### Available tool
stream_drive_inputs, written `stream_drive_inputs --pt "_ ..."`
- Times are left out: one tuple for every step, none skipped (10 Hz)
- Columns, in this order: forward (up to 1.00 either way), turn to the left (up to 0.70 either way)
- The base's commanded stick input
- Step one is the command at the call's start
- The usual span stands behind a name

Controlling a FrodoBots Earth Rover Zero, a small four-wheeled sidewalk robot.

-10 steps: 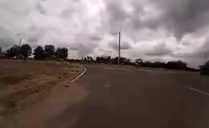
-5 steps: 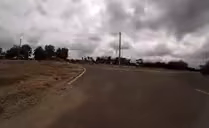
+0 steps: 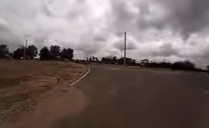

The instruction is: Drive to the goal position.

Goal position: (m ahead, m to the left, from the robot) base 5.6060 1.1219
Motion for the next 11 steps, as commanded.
stream_drive_inputs --pt "0.50 0.00" --pt "0.50 0.00" --pt "0.50 0.00" --pt "0.50 0.00" --pt "0.50 0.00" --pt "0.50 0.00" --pt "0.50 0.00" --pt "0.50 0.00" --pt "0.50 0.00" --pt "0.50 0.00" --pt "0.50 0.00"
